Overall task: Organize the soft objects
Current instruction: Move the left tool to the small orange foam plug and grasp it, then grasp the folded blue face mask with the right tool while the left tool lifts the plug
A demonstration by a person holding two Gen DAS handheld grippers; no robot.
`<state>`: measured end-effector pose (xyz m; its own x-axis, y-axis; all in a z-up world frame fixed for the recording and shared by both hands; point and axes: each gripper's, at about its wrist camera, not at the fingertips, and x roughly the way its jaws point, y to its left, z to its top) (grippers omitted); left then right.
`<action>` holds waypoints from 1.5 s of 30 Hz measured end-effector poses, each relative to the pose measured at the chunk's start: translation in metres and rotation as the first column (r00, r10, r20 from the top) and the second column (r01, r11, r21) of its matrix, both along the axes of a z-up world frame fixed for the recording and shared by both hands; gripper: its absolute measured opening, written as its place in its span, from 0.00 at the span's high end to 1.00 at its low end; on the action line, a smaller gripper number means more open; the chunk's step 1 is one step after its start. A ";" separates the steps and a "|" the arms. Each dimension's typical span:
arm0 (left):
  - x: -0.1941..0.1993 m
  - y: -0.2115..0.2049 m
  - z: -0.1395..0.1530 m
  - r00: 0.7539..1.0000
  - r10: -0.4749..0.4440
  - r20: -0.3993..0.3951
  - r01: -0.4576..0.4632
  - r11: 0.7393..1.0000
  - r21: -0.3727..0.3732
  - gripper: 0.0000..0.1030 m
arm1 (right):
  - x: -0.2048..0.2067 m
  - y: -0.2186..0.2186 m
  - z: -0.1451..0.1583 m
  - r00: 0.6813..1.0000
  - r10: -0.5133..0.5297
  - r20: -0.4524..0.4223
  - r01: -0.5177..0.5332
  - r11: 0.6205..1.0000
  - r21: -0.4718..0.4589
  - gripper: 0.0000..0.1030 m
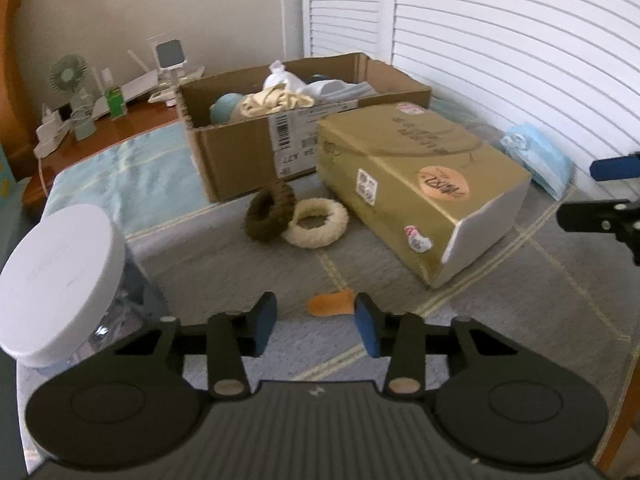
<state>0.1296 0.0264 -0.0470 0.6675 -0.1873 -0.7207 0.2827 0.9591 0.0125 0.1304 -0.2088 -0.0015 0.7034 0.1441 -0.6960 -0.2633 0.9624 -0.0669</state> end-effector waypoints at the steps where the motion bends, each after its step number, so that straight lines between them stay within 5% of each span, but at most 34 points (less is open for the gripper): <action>1: 0.000 -0.001 0.000 1.000 -0.003 -0.001 0.003 1.000 -0.001 0.63 | 0.002 -0.001 -0.001 1.000 -0.006 -0.001 0.006 1.000 -0.003 0.00; 5: 0.000 -0.002 0.001 1.000 -0.011 -0.013 0.010 1.000 -0.023 0.73 | 0.009 -0.011 -0.006 0.999 -0.042 -0.006 0.042 0.999 -0.008 0.00; 22: 0.000 -0.003 0.002 0.999 0.015 -0.028 -0.016 0.999 -0.040 0.73 | 0.054 -0.034 -0.040 0.992 -0.125 -0.006 0.124 0.987 -0.098 0.14; 45: -0.005 -0.005 0.003 0.997 0.064 -0.043 -0.067 0.996 -0.053 0.72 | 0.067 -0.027 -0.040 0.996 -0.088 0.020 0.090 0.990 -0.112 0.30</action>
